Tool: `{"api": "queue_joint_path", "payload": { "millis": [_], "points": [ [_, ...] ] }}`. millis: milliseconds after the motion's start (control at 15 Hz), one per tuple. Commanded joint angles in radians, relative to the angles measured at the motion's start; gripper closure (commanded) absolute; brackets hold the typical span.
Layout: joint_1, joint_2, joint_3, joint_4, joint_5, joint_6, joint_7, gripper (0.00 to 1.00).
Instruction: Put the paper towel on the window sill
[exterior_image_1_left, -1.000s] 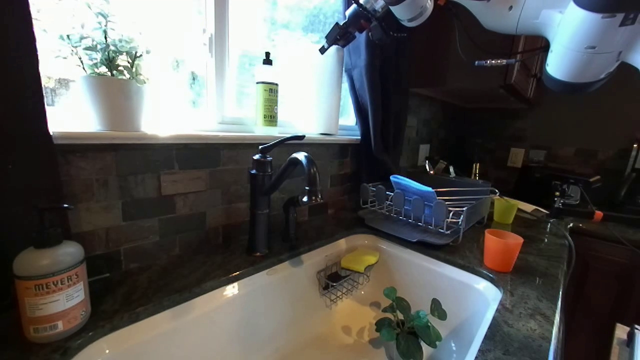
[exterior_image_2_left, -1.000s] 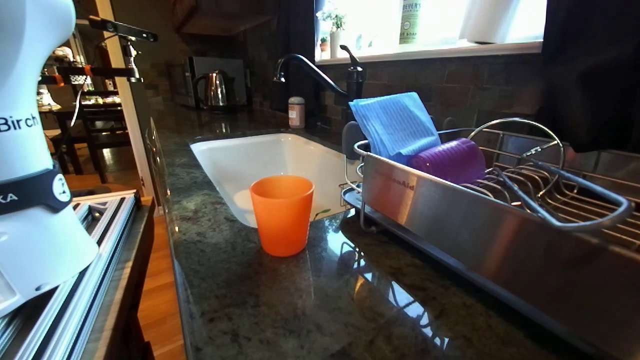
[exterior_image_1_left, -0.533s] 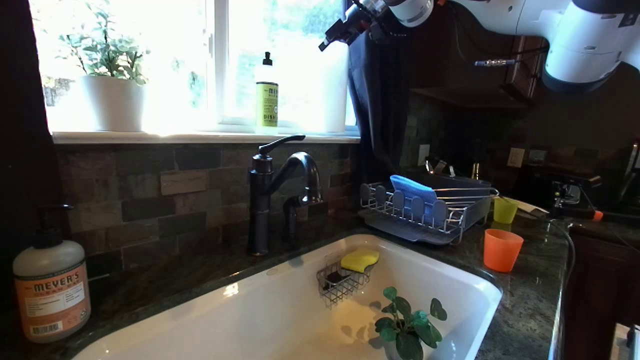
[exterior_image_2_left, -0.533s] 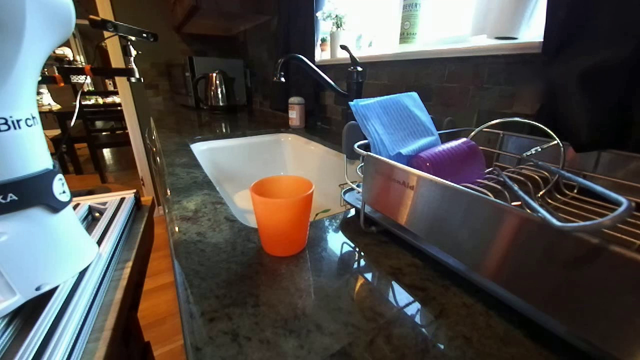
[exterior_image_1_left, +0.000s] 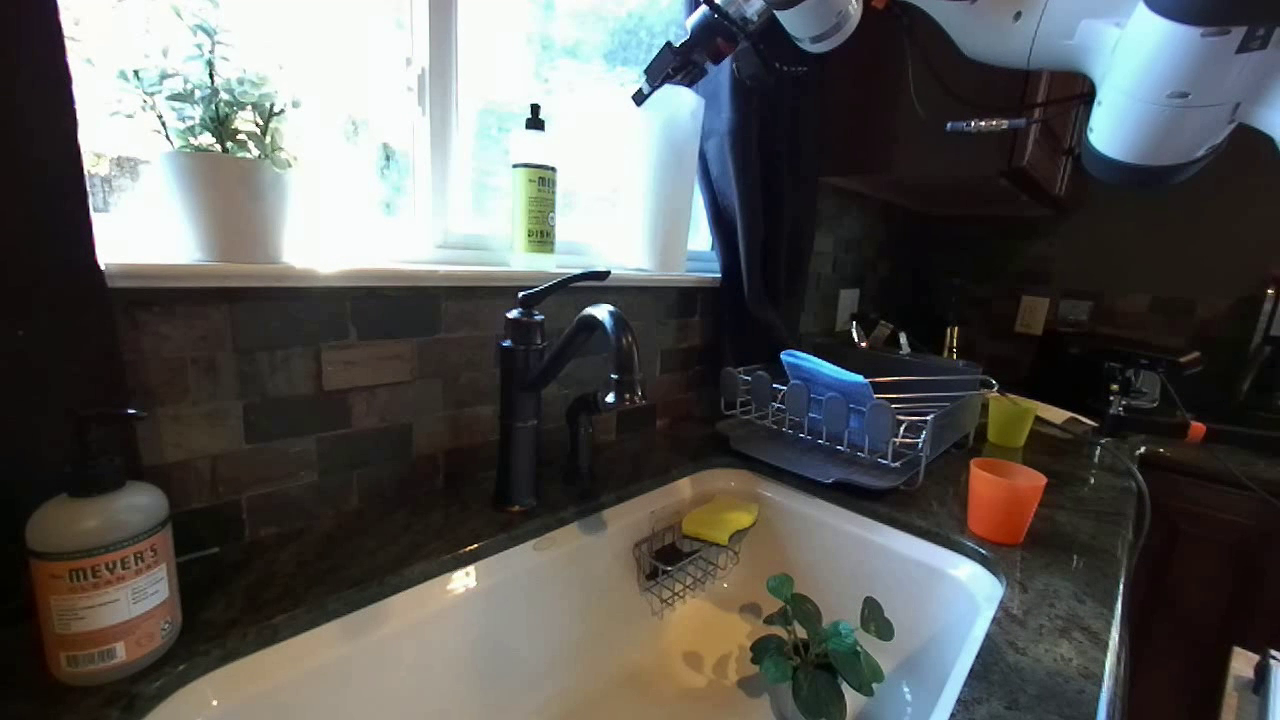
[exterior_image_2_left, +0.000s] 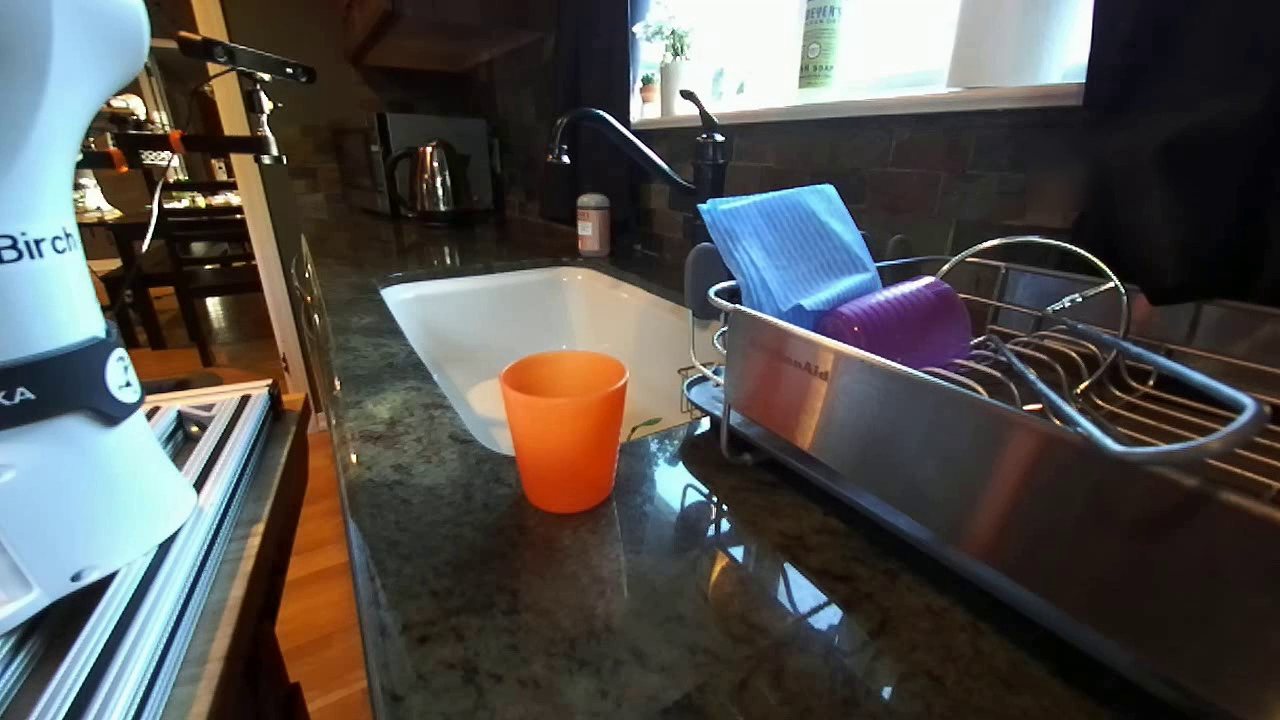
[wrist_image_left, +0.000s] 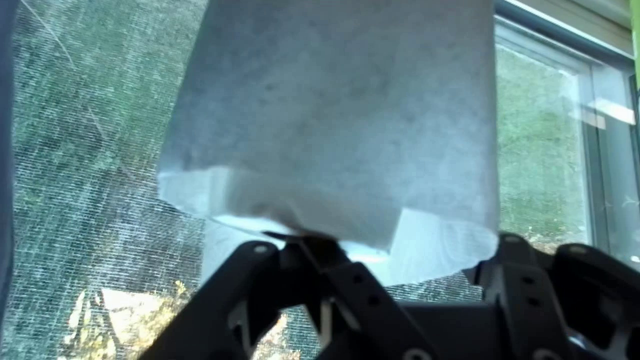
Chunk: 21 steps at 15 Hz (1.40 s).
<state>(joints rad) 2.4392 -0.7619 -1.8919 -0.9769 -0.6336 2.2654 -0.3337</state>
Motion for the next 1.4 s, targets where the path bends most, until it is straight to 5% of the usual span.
{"api": "queue_joint_path", "payload": {
  "millis": [0, 267, 1000, 1067, 1333],
  "points": [
    [0.030, -0.016, -0.019, 0.022, -0.049, 0.059, 0.020, 0.72],
    [0.005, -0.006, -0.012, -0.013, -0.083, 0.123, 0.027, 0.98],
    [0.005, -0.017, -0.006, -0.021, -0.069, 0.032, 0.022, 0.96],
    [0.005, -0.017, -0.006, -0.021, -0.067, 0.027, 0.022, 0.57],
    [0.005, 0.002, -0.007, -0.017, -0.073, 0.012, 0.018, 0.36]
  ]
}}
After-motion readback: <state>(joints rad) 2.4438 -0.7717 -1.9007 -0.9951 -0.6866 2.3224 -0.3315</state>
